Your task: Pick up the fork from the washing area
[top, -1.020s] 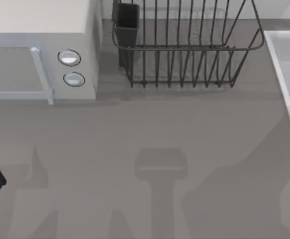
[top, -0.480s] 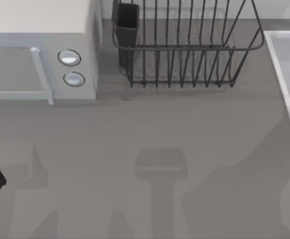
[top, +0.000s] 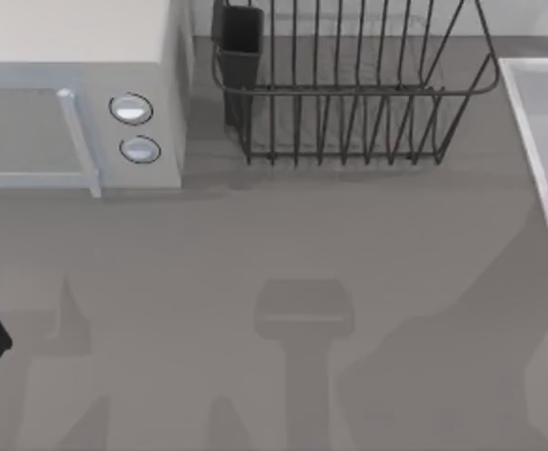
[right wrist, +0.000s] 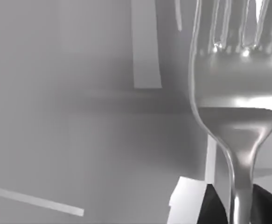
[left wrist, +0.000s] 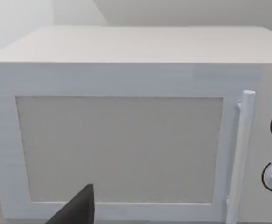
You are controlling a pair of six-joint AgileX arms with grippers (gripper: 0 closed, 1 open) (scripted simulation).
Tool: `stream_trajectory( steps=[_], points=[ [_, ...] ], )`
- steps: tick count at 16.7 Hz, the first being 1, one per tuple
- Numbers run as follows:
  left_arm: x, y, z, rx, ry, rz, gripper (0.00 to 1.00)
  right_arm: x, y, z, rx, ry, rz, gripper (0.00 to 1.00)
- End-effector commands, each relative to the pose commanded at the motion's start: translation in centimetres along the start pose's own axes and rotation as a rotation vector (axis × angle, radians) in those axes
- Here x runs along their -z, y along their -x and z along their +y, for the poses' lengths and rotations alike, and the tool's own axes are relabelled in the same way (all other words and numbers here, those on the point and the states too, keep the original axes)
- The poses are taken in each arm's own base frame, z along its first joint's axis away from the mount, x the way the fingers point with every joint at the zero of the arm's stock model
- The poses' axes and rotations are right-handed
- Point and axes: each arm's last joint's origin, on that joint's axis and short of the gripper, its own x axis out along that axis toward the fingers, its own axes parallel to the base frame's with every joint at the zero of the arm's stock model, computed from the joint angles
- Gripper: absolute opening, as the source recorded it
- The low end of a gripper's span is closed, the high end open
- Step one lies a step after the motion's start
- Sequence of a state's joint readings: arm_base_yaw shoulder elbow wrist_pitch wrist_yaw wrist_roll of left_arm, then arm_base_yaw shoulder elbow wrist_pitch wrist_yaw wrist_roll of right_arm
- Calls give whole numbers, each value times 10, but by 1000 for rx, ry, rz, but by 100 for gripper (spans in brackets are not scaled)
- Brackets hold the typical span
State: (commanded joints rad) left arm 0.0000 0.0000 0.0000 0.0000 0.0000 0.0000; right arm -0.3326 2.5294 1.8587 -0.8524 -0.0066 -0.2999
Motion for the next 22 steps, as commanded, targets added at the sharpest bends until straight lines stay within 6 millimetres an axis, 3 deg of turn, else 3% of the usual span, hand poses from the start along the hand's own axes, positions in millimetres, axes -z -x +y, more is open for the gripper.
stream_trajectory(
  steps=[10, 16, 19, 22],
  points=[
    [0, 0, 0, 0, 0, 0, 100, -4, 133, 1, -2, 0, 7, 0],
    [0, 0, 0, 0, 0, 0, 100, -4, 136, 3, -2, 0, 6, 0],
    [0, 0, 0, 0, 0, 0, 100, -5, 147, 35, -5, -2, 13, 0],
    [0, 0, 0, 0, 0, 0, 100, 1, 169, 108, -8, 2, 25, 0]
  ],
)
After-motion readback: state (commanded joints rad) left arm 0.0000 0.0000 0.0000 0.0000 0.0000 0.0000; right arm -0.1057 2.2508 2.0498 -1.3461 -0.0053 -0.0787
